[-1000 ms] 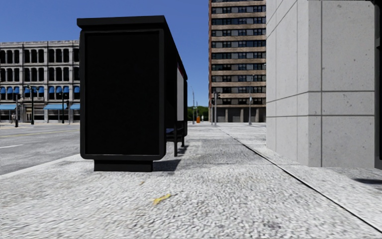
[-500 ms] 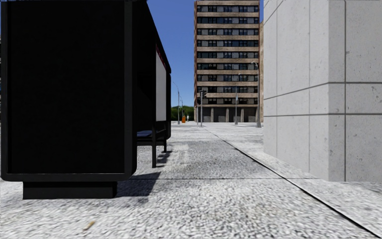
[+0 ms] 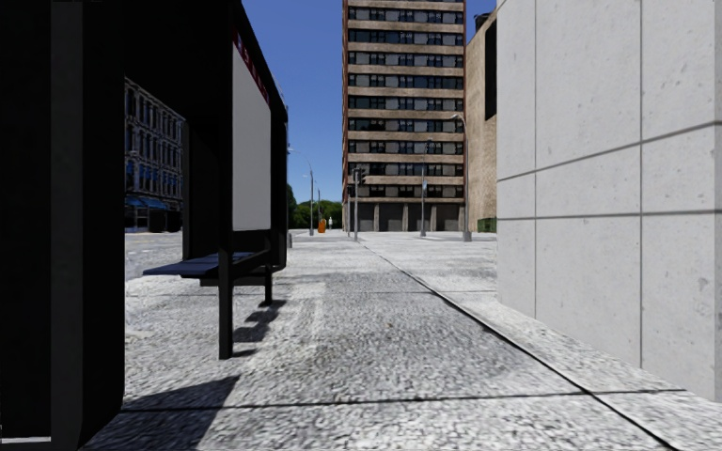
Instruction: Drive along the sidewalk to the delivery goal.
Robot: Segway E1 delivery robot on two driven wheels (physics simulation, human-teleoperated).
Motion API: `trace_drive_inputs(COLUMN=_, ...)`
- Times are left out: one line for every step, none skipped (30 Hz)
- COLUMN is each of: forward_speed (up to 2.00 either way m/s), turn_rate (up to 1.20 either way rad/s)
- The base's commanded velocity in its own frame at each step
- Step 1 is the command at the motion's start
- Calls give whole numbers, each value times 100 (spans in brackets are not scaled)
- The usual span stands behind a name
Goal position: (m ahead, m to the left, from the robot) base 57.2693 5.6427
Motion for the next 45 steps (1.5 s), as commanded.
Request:
trace_drive_inputs(forward_speed=200, turn_rate=0)
trace_drive_inputs(forward_speed=200, turn_rate=0)
trace_drive_inputs(forward_speed=200, turn_rate=0)
trace_drive_inputs(forward_speed=200, turn_rate=0)
trace_drive_inputs(forward_speed=200, turn_rate=0)
trace_drive_inputs(forward_speed=200, turn_rate=0)
trace_drive_inputs(forward_speed=200, turn_rate=0)
trace_drive_inputs(forward_speed=200, turn_rate=0)
trace_drive_inputs(forward_speed=200, turn_rate=-10)
trace_drive_inputs(forward_speed=200, turn_rate=-19)
trace_drive_inputs(forward_speed=200, turn_rate=-23)
trace_drive_inputs(forward_speed=200, turn_rate=-29)
trace_drive_inputs(forward_speed=200, turn_rate=-32)
trace_drive_inputs(forward_speed=200, turn_rate=-32)
trace_drive_inputs(forward_speed=200, turn_rate=-32)
trace_drive_inputs(forward_speed=200, turn_rate=-33)
trace_drive_inputs(forward_speed=200, turn_rate=-33)
trace_drive_inputs(forward_speed=200, turn_rate=-33)
trace_drive_inputs(forward_speed=200, turn_rate=-33)
trace_drive_inputs(forward_speed=200, turn_rate=-33)
trace_drive_inputs(forward_speed=200, turn_rate=-31)
trace_drive_inputs(forward_speed=200, turn_rate=-15)
trace_drive_inputs(forward_speed=200, turn_rate=-15)
trace_drive_inputs(forward_speed=200, turn_rate=0)
trace_drive_inputs(forward_speed=200, turn_rate=0)
trace_drive_inputs(forward_speed=200, turn_rate=0)
trace_drive_inputs(forward_speed=200, turn_rate=0)
trace_drive_inputs(forward_speed=200, turn_rate=0)
trace_drive_inputs(forward_speed=200, turn_rate=0)
trace_drive_inputs(forward_speed=200, turn_rate=0)
trace_drive_inputs(forward_speed=200, turn_rate=0)
trace_drive_inputs(forward_speed=200, turn_rate=0)
trace_drive_inputs(forward_speed=200, turn_rate=0)
trace_drive_inputs(forward_speed=200, turn_rate=0)
trace_drive_inputs(forward_speed=200, turn_rate=0)
trace_drive_inputs(forward_speed=200, turn_rate=0)
trace_drive_inputs(forward_speed=200, turn_rate=0)
trace_drive_inputs(forward_speed=200, turn_rate=0)
trace_drive_inputs(forward_speed=200, turn_rate=0)
trace_drive_inputs(forward_speed=200, turn_rate=0)
trace_drive_inputs(forward_speed=200, turn_rate=0)
trace_drive_inputs(forward_speed=200, turn_rate=0)
trace_drive_inputs(forward_speed=200, turn_rate=0)
trace_drive_inputs(forward_speed=200, turn_rate=0)
trace_drive_inputs(forward_speed=200, turn_rate=0)
